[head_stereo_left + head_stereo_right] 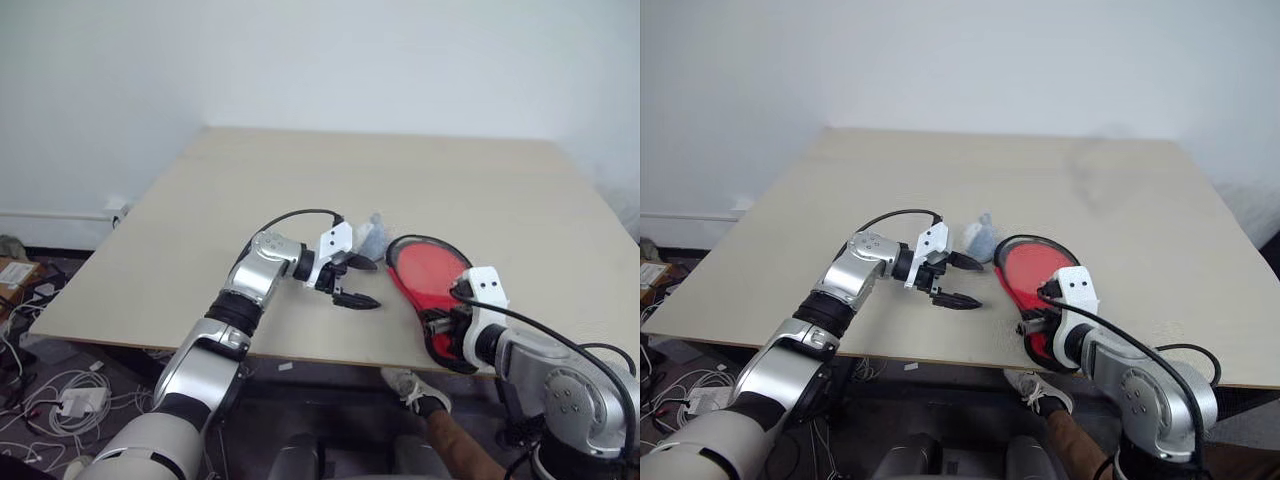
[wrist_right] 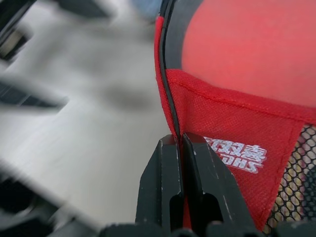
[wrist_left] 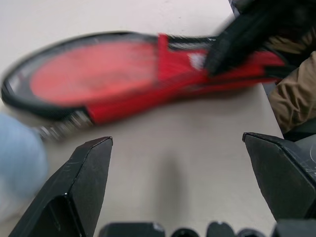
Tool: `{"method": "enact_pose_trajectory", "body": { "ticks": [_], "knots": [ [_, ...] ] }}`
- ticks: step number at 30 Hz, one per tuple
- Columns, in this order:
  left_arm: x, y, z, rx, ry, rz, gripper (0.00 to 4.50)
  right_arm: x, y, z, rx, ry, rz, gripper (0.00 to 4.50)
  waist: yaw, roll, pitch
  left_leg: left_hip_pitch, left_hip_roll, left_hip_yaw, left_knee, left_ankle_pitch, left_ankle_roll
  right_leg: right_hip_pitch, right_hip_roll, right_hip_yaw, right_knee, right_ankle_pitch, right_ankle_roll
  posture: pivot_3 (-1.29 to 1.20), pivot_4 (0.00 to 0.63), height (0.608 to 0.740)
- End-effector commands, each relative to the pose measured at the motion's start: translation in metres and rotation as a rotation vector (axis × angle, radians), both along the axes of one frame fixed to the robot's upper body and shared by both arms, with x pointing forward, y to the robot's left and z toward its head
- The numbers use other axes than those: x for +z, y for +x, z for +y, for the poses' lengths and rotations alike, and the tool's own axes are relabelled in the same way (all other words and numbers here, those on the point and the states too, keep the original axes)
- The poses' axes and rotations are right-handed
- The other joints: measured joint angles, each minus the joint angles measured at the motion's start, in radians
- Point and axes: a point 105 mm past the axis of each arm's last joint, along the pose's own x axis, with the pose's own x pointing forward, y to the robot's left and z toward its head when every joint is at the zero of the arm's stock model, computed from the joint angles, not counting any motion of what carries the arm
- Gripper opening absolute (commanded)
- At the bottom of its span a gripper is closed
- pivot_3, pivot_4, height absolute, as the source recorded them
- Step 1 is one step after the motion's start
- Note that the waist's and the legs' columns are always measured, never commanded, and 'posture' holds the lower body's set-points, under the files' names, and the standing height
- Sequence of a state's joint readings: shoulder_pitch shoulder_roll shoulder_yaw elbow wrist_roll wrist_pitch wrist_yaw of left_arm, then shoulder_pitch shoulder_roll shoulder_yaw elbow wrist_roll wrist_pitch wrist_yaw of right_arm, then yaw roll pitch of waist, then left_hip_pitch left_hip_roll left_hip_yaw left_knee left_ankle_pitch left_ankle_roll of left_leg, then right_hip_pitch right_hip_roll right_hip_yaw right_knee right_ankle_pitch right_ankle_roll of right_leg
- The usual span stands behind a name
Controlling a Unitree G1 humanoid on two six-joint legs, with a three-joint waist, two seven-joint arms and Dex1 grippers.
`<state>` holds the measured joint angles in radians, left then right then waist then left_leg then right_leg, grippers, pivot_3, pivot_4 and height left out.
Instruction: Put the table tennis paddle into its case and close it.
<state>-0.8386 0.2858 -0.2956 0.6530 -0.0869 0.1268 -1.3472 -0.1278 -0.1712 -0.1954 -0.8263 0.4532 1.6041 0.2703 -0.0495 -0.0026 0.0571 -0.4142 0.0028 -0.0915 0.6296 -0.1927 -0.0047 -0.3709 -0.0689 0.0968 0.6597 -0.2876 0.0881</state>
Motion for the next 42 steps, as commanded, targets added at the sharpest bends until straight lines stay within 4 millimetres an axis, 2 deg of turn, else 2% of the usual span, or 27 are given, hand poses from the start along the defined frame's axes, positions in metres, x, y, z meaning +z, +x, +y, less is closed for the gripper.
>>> {"method": "enact_pose_trajectory", "body": {
  "ticks": [1,5,10,18,21,28,30,32,37,42],
  "knots": [
    [0.015,0.005,-0.004,-0.011,-0.022,-0.054,4.5,0.007,-0.022,0.018,0.107,0.054,-0.027,0.03,0.0,0.0,0.0,0.0,0.0,0.0,0.0,0.0,0.0,0.0,0.0,0.0,0.0,0.0,0.0,0.0,0.0,0.74],
    [0.011,0.004,-0.005,-0.018,-0.016,-0.052,4.5,0.005,-0.048,0.019,0.145,0.107,-0.011,0.03,0.001,0.0,0.0,0.0,0.0,0.0,0.0,0.0,0.0,0.0,0.0,0.0,0.0,0.0,0.0,0.0,0.0,0.74],
    [0.007,0.003,-0.007,-0.024,-0.007,-0.05,4.5,0.01,-0.06,0.022,0.203,0.167,-0.026,0.03,0.0,-0.001,0.0,0.0,0.0,0.0,0.001,0.0,0.0,0.001,0.0,0.0,0.0,0.0,0.0,0.0,0.0,0.74],
    [0.007,0.005,-0.007,-0.023,0.002,-0.05,4.5,0.014,-0.051,0.026,0.184,0.172,-0.07,0.03,0.001,-0.001,0.0,0.0,0.0,0.0,0.001,0.0,0.0,0.0,0.0,0.0,0.0,0.0,0.0,0.0,0.0,0.74],
    [0.006,0.004,-0.006,-0.033,0.013,-0.055,4.5,0.011,-0.05,0.025,0.178,0.166,-0.065,0.68,0.001,-0.001,0.0,0.0,0.0,0.0,0.001,0.0,0.0,0.0,0.0,0.0,0.0,0.0,0.0,0.0,0.0,0.74],
    [0.01,0.008,-0.01,-0.029,0.004,-0.06,4.5,0.02,-0.039,0.018,0.13,0.165,-0.139,3.17,0.002,-0.002,0.001,0.0,0.0,0.0,0.001,0.0,0.0,0.001,0.0,0.0,0.0,0.0,0.0,0.0,0.0,0.74],
    [0.011,0.008,-0.01,-0.029,0.004,-0.061,4.5,0.025,-0.036,0.012,0.118,0.155,-0.181,3.87,0.002,-0.002,0.001,0.0,0.0,0.0,0.001,0.0,0.0,0.0,0.0,0.0,0.0,0.0,0.0,0.0,0.0,0.74],
    [0.012,0.008,-0.01,-0.028,0.0,-0.059,4.5,0.039,-0.034,0.003,0.116,0.163,-0.263,4.48,0.003,-0.002,0.001,0.0,0.0,0.0,0.001,0.0,0.0,0.001,0.0,0.0,0.0,0.0,0.0,0.0,0.0,0.74],
    [0.021,0.008,-0.008,-0.027,-0.052,-0.014,4.5,0.058,-0.017,-0.024,0.035,0.166,-0.373,4.48,0.002,-0.003,0.001,0.0,0.0,0.0,0.001,0.0,0.0,0.001,0.0,0.0,0.0,0.0,0.0,0.0,0.0,0.74],
    [0.04,0.022,0.002,0.062,-0.115,0.022,4.5,0.07,0.011,-0.04,-0.04,0.179,-0.44,4.48,0.002,-0.003,0.001,0.0,0.0,0.0,0.001,0.0,0.0,0.0,0.0,0.0,0.0,0.0,0.0,0.0,0.0,0.74]
  ]
}}
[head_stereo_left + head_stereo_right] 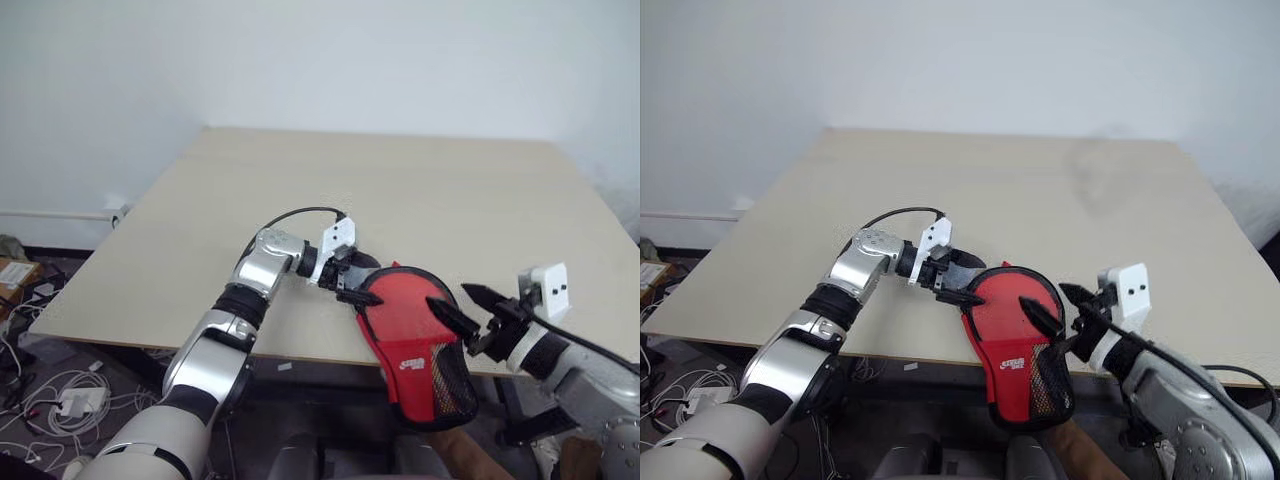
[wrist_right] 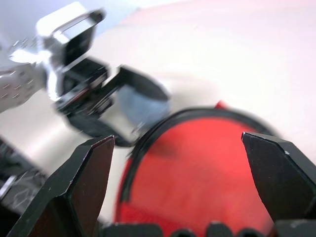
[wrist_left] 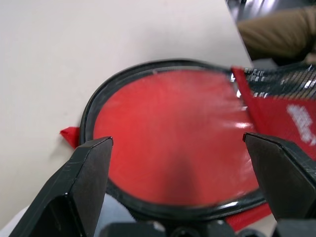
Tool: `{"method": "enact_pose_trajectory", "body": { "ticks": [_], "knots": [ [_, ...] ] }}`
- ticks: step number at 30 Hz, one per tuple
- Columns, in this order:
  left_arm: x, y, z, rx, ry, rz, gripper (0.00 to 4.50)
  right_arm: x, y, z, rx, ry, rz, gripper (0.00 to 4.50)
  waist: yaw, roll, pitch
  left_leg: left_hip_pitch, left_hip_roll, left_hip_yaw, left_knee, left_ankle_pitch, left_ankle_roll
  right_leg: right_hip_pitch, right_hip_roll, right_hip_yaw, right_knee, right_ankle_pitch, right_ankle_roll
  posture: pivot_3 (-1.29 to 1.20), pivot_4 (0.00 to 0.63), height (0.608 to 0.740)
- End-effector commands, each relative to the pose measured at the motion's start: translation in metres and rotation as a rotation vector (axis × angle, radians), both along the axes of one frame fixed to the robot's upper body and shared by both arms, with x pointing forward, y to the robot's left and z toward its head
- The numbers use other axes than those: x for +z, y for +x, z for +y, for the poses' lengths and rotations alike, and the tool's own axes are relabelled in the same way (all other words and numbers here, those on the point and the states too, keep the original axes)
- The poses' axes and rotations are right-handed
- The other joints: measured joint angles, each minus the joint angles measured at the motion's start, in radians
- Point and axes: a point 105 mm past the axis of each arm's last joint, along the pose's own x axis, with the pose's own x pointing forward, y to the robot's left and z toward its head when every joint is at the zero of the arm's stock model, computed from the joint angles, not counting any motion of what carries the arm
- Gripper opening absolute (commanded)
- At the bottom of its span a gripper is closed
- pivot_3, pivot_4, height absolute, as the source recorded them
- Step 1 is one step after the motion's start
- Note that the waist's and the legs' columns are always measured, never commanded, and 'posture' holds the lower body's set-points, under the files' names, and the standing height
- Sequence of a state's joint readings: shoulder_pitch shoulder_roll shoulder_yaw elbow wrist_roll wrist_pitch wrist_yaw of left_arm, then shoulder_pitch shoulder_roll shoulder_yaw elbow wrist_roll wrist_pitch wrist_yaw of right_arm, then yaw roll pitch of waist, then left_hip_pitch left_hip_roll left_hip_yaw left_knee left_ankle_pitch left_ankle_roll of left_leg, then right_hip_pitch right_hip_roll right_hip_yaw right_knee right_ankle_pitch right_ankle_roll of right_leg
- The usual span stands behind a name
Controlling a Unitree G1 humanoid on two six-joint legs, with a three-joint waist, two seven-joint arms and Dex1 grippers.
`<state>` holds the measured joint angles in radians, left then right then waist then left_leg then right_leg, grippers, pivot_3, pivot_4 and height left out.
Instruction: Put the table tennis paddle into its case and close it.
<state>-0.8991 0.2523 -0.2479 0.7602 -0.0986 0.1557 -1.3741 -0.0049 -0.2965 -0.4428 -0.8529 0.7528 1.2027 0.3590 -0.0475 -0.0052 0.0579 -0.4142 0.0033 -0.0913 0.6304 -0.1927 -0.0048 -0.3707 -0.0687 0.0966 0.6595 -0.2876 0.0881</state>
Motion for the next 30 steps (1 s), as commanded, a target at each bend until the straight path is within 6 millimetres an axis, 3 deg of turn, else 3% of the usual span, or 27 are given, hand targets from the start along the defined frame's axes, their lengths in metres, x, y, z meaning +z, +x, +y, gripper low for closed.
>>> {"method": "enact_pose_trajectory", "body": {
  "ticks": [1,5,11,15,20,30],
  "knots": [
    [0.038,0.018,0.008,0.065,-0.077,-0.055,4.5,0.013,0.02,-0.007,-0.047,0.02,-0.07,4.48,0.0,0.0,0.0,0.0,0.0,0.0,0.0,0.0,0.0,0.0,0.0,0.0,0.0,0.0,0.0,0.0,0.0,0.74],
    [0.047,0.039,0.025,0.187,-0.078,-0.079,4.5,0.01,0.052,-0.002,-0.09,0.042,-0.073,4.48,-0.001,0.0,0.0,0.0,0.0,0.0,0.0,0.0,0.0,0.0,0.0,0.0,0.0,0.0,0.0,0.0,0.0,0.74],
    [0.045,0.053,0.036,0.284,-0.058,-0.062,4.5,-0.01,0.073,0.022,-0.074,0.051,-0.031,4.48,0.001,0.0,0.0,-0.001,-0.001,0.0,-0.001,0.0,0.0,-0.001,0.0,0.0,0.0,0.0,0.0,0.0,0.0,0.74],
    [0.035,0.055,0.044,0.318,-0.021,-0.031,4.5,-0.026,0.076,0.034,-0.071,0.049,0.006,4.48,0.0,0.0,0.0,-0.001,-0.001,0.0,0.0,0.0,0.0,-0.001,0.0,0.0,0.0,0.0,0.0,0.0,0.0,0.74],
    [0.016,0.054,0.054,0.363,0.027,0.023,4.5,-0.043,0.077,0.031,-0.104,0.006,0.041,4.48,0.0,0.0,0.0,-0.001,-0.001,0.0,-0.001,0.0,0.0,-0.001,0.0,0.0,0.0,0.0,0.0,0.0,0.0,0.74],
    [-0.017,0.039,0.054,0.338,0.075,0.157,4.5,-0.051,0.075,0.034,-0.105,0.007,0.07,4.48,0.0,0.0,0.0,-0.001,-0.001,0.0,-0.001,0.0,0.0,-0.001,0.0,0.0,0.001,0.0,0.0,0.0,0.0,0.74]
  ]
}}
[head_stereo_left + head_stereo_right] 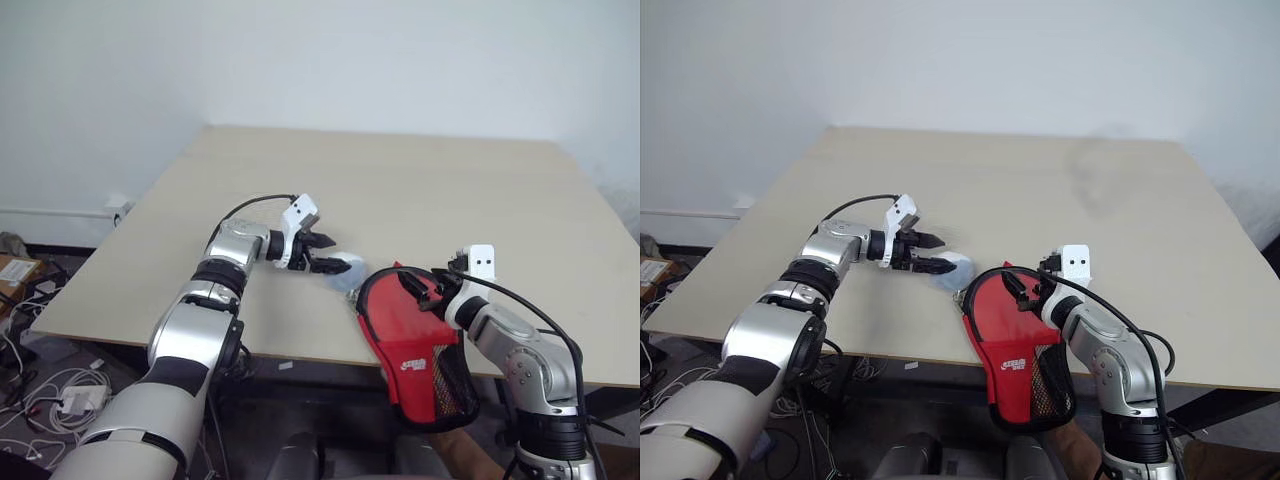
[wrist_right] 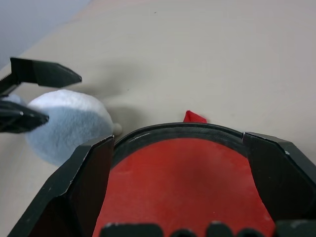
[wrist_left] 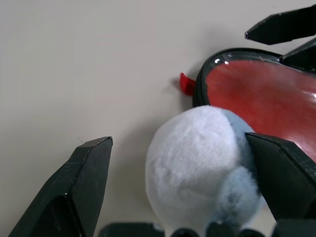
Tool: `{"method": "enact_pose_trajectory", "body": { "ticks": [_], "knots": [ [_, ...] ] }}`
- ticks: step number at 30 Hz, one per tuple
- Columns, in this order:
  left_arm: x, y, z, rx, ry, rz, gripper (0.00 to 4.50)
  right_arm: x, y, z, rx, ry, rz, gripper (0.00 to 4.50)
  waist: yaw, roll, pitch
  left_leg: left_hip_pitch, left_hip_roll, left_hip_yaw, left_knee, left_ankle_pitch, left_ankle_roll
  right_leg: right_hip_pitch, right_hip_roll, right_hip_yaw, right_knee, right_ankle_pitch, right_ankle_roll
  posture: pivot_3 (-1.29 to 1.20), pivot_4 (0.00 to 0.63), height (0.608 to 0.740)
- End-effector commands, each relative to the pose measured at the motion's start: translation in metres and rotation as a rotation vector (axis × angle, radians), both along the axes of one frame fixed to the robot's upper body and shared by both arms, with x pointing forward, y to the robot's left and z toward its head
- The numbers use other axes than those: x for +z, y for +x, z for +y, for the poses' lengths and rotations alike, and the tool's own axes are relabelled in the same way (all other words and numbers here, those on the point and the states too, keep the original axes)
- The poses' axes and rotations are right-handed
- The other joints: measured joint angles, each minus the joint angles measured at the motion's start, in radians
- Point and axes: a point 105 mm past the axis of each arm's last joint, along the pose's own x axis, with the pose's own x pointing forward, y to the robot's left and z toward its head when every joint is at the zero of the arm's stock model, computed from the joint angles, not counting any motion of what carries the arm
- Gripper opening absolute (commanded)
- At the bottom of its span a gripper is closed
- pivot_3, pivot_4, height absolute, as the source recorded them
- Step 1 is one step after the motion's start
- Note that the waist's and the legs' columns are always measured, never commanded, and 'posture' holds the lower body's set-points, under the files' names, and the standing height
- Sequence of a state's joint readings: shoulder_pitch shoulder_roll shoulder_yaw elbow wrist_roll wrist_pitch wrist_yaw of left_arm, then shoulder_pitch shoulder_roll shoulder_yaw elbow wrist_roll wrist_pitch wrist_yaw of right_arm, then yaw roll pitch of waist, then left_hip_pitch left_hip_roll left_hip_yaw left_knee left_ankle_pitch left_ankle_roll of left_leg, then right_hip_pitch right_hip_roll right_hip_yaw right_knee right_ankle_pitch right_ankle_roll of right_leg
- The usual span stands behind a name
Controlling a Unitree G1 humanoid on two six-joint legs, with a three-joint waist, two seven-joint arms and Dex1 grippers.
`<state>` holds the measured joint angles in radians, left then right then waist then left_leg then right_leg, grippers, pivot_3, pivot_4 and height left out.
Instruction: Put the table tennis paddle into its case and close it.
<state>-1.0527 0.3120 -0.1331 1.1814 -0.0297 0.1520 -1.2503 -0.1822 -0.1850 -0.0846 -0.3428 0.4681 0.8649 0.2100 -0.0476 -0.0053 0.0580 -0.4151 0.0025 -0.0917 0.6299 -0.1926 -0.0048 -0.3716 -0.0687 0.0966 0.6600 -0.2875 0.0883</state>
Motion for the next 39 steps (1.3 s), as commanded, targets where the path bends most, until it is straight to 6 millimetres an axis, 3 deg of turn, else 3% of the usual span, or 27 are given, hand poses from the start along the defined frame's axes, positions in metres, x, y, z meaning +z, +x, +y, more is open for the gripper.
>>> {"method": "enact_pose_trajectory", "body": {
  "ticks": [1,4,10,16,19,25,30,34,39],
  "knots": [
    [-0.004,-0.004,-0.005,-0.02,0.002,0.026,4.5,0.008,0.0,0.003,0.009,0.007,-0.033,4.48,0.0,0.0,0.0,0.0,0.0,0.0,0.0,0.0,0.0,0.0,0.0,0.0,0.0,0.0,0.0,0.0,0.0,0.74],
    [-0.015,-0.009,-0.01,-0.042,0.037,0.053,4.5,0.01,-0.004,0.01,0.063,0.003,-0.038,4.48,0.001,0.0,0.0,0.0,0.0,0.0,0.0,0.0,0.0,0.0,0.0,0.0,0.0,0.0,0.0,0.0,0.0,0.74],
    [-0.02,-0.013,-0.019,-0.05,0.029,0.093,4.5,-0.003,-0.014,0.015,0.137,-0.041,0.035,4.48,0.0,0.0,0.0,0.0,0.0,0.0,0.0,0.0,0.0,0.001,0.0,0.0,0.0,0.0,0.0,0.0,0.0,0.74],
    [-0.015,-0.01,-0.025,-0.035,0.001,0.087,4.5,-0.034,-0.022,0.011,0.153,-0.143,0.125,4.48,0.001,-0.001,-0.001,0.001,0.0,0.0,0.001,0.0,0.0,0.002,0.0,0.0,0.0,0.0,0.0,0.0,0.0,0.74],
    [-0.011,-0.002,-0.027,0.007,-0.005,0.039,3.91,-0.046,-0.027,0.012,0.167,-0.176,0.168,4.5,0.0,-0.003,-0.002,0.002,0.0,0.0,0.001,0.0,0.0,0.002,0.0,0.0,0.0,0.0,0.0,0.0,0.0,0.74],
    [-0.007,0.015,-0.03,0.134,0.028,-0.042,1.93,-0.057,-0.03,0.006,0.157,-0.236,0.203,4.5,0.003,-0.008,-0.005,0.004,0.0,-0.002,0.002,0.0,0.0,0.006,0.0,-0.002,0.0,0.0,0.0,0.0,0.0,0.74],
    [0.005,0.03,-0.038,0.227,0.035,-0.123,0.8,-0.068,-0.035,0.002,0.142,-0.274,0.229,4.5,0.004,-0.011,-0.007,0.005,0.0,-0.003,0.002,0.0,0.0,0.007,0.0,-0.003,-0.001,0.0,0.0,0.0,0.0,0.74],
    [0.021,0.047,-0.047,0.385,0.007,-0.189,0.54,-0.069,-0.038,-0.002,0.121,-0.282,0.232,4.5,0.012,-0.013,-0.007,0.005,0.0,-0.004,0.003,0.0,0.0,0.009,0.0,-0.004,-0.001,0.0,0.0,0.0,0.0,0.74],
    [0.035,0.048,-0.077,0.379,-0.038,-0.229,0.48,-0.07,-0.042,-0.003,0.118,-0.282,0.238,4.5,0.026,-0.013,-0.007,0.005,-0.001,-0.003,0.003,0.0,0.0,0.009,-0.001,-0.004,-0.002,0.0,0.0,0.0,0.0,0.74]
  ]
}}
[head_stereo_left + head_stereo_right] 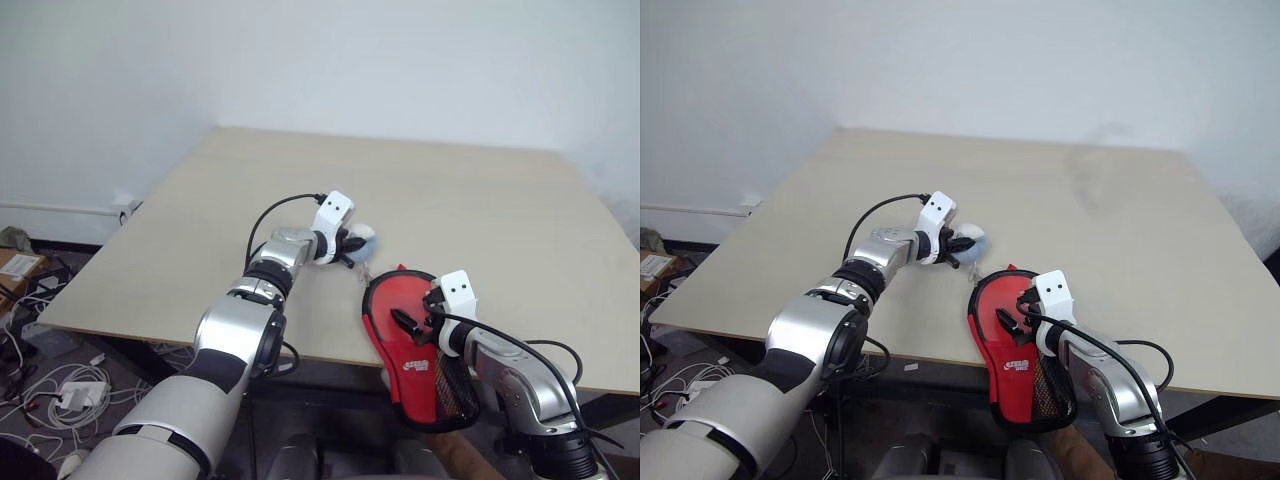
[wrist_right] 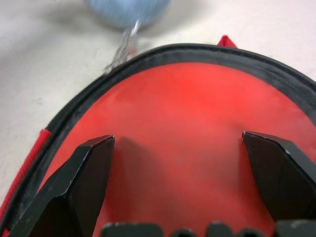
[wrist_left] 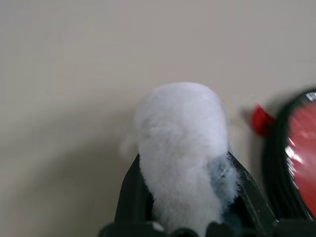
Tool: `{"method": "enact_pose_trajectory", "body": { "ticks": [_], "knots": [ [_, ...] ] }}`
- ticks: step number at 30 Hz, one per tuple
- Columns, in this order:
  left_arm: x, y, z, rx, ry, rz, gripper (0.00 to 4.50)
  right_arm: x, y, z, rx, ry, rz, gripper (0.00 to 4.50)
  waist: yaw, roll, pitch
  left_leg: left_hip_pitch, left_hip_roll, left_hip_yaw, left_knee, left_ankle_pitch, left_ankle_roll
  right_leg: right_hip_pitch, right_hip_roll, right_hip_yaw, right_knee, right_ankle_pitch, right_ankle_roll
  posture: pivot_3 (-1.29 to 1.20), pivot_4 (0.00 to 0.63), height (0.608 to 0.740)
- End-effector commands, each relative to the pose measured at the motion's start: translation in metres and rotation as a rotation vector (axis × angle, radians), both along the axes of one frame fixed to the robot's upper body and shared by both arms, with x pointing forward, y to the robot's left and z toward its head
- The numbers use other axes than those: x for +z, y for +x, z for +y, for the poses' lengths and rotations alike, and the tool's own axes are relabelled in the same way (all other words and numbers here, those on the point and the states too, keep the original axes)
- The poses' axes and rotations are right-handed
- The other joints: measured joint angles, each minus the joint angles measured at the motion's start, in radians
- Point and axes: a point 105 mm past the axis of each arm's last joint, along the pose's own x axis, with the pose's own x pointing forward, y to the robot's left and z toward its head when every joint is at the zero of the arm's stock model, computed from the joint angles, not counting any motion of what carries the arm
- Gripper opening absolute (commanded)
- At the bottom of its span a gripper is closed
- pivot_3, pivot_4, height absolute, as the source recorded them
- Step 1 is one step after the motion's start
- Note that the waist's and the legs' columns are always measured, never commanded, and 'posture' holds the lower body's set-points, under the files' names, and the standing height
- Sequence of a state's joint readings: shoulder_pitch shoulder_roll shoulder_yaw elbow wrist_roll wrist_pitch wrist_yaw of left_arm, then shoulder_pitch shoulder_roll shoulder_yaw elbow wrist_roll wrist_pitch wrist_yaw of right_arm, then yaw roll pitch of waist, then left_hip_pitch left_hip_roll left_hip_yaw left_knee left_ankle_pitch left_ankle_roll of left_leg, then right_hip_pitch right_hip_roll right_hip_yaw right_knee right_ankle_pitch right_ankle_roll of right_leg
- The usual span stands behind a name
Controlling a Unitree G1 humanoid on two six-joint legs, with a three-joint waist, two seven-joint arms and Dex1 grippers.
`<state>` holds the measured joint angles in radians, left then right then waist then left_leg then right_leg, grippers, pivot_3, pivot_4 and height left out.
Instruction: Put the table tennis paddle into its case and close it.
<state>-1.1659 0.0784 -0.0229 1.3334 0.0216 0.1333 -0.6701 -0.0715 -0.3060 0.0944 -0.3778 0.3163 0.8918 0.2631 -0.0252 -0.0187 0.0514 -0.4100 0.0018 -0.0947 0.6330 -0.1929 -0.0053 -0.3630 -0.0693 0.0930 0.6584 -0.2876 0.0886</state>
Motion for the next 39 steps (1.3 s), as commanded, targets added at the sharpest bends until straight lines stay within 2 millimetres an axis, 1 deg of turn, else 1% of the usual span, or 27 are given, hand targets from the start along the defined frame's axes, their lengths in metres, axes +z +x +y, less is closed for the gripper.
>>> {"method": "enact_pose_trajectory", "body": {
  "ticks": [1,6,8,11,14,17,20,22,25,28,29,30,32,34,35,36,38,39],
  "knots": [
    [0.039,0.01,-0.024,0.004,-0.051,-0.13,0.48,-0.026,-0.013,-0.006,-0.01,-0.035,0.118,4.5,0.004,0.0,0.0,0.0,0.0,0.0,0.0,0.0,0.0,0.0,0.0,0.0,0.0,0.0,0.0,0.0,0.0,0.74],
    [0.054,0.008,-0.057,0.015,-0.083,-0.19,0.48,-0.026,-0.011,-0.016,-0.035,-0.075,0.107,4.5,0.005,0.0,0.0,0.0,-0.001,0.0,0.0,0.0,0.0,0.001,0.0,0.0,-0.001,0.0,0.0,0.0,0.0,0.74],
    [0.057,0.006,-0.067,0.013,-0.052,-0.244,0.48,-0.024,-0.01,-0.018,-0.042,-0.073,0.101,4.5,0.005,0.0,0.0,0.0,-0.001,0.0,0.0,0.0,0.0,0.001,-0.001,0.0,-0.001,0.0,0.0,0.0,0.0,0.74],
    [0.056,0.002,-0.083,0.02,-0.027,-0.281,0.48,-0.024,-0.009,-0.022,-0.056,-0.091,0.099,4.5,0.006,0.0,0.0,0.0,-0.001,0.0,0.0,0.0,0.0,0.001,-0.001,0.0,-0.001,0.0,0.0,0.0,0.0,0.74],
    [0.051,-0.012,-0.107,-0.042,-0.03,-0.28,0.48,-0.019,-0.011,-0.024,-0.062,-0.086,0.091,4.5,0.011,0.0,0.0,0.0,-0.001,0.0,0.0,0.0,0.0,0.001,-0.001,0.0,-0.001,0.0,0.0,0.0,0.0,0.74],
    [0.044,-0.027,-0.127,-0.124,-0.033,-0.288,0.48,-0.018,-0.012,-0.031,-0.079,-0.102,0.089,4.5,0.011,0.0,0.0,-0.001,-0.002,0.001,0.0,0.0,0.0,0.0,-0.001,0.001,-0.001,0.0,0.0,0.0,0.0,0.74],
    [0.042,-0.033,-0.135,-0.149,-0.048,-0.294,0.48,-0.018,-0.011,-0.035,-0.091,-0.112,0.084,4.5,0.013,0.0,0.0,-0.001,-0.002,0.001,0.0,0.0,0.0,0.0,-0.001,0.0,-0.002,0.0,0.0,0.0,0.0,0.74],
    [0.038,-0.04,-0.139,-0.204,-0.077,-0.269,0.48,-0.015,-0.007,-0.034,-0.091,-0.11,0.071,4.5,0.013,0.0,0.0,-0.001,-0.002,0.001,0.0,0.0,-0.001,0.0,-0.001,0.0,-0.002,0.0,0.0,0.0,0.0,0.74],
    [0.03,-0.049,-0.139,-0.306,-0.088,-0.225,0.48,-0.013,-0.003,-0.033,-0.089,-0.112,0.051,4.5,0.013,0.0,0.0,-0.001,-0.002,0.001,0.0,0.0,-0.001,0.0,-0.001,0.0,-0.002,0.0,0.0,0.0,0.0,0.74],
    [0.031,-0.052,-0.134,-0.362,-0.144,-0.179,0.48,-0.015,0.0,-0.036,-0.112,-0.11,0.048,4.5,0.013,0.0,0.0,-0.001,-0.002,0.001,0.0,0.0,-0.001,0.0,-0.001,0.0,-0.002,0.0,0.0,0.0,0.0,0.74],
    [0.031,-0.053,-0.132,-0.375,-0.164,-0.162,1.24,-0.015,0.001,-0.036,-0.118,-0.109,0.047,4.5,0.013,0.0,0.0,-0.001,-0.002,0.001,0.0,0.0,-0.001,0.0,-0.001,0.001,-0.002,0.0,0.0,0.0,0.0,0.74],
    [0.033,-0.055,-0.13,-0.408,-0.191,-0.145,1.45,-0.015,0.002,-0.036,-0.122,-0.107,0.045,4.5,0.013,0.0,0.0,-0.001,-0.002,0.001,0.0,0.0,-0.001,0.0,-0.001,0.0,-0.002,0.0,0.0,0.0,0.0,0.74],
    [0.035,-0.058,-0.127,-0.451,-0.218,-0.13,2.25,-0.015,0.003,-0.035,-0.125,-0.104,0.04,4.5,0.013,0.0,0.0,-0.001,-0.002,0.001,0.0,0.0,-0.001,0.0,-0.001,0.001,-0.002,0.0,0.0,0.0,0.0,0.74],
    [0.037,-0.061,-0.122,-0.503,-0.26,-0.09,2.93,-0.013,0.004,-0.034,-0.128,-0.099,0.03,4.5,0.012,0.0,0.0,-0.001,-0.002,0.001,0.0,0.0,-0.001,0.0,-0.001,0.001,-0.002,0.0,0.0,0.0,0.0,0.74],
    [0.038,-0.062,-0.118,-0.515,-0.271,-0.081,3.35,-0.013,0.004,-0.035,-0.131,-0.097,0.026,4.5,0.012,0.0,0.0,-0.001,-0.002,0.001,0.0,0.0,-0.001,0.0,-0.001,0.001,-0.002,0.0,0.0,0.0,0.0,0.74],
    [0.038,-0.061,-0.116,-0.517,-0.273,-0.081,3.65,-0.012,0.003,-0.037,-0.135,-0.098,0.022,4.5,0.011,0.0,0.0,-0.001,-0.002,0.001,0.0,0.0,-0.001,0.0,-0.001,0.001,-0.002,0.0,0.0,0.0,0.0,0.74],
    [0.041,-0.056,-0.11,-0.493,-0.288,-0.075,4.41,-0.011,0.002,-0.043,-0.152,-0.105,0.017,4.5,0.01,0.0,0.0,-0.001,-0.001,0.001,0.0,0.0,-0.001,0.0,-0.001,0.001,-0.002,0.0,0.0,0.0,0.0,0.74],
    [0.043,-0.055,-0.109,-0.486,-0.306,-0.069,4.46,-0.01,0.002,-0.046,-0.157,-0.106,0.015,4.5,0.009,0.0,0.0,-0.001,-0.001,0.001,0.0,0.0,-0.001,0.0,-0.001,0.001,-0.002,0.0,0.0,0.0,0.0,0.74]
  ]
}}
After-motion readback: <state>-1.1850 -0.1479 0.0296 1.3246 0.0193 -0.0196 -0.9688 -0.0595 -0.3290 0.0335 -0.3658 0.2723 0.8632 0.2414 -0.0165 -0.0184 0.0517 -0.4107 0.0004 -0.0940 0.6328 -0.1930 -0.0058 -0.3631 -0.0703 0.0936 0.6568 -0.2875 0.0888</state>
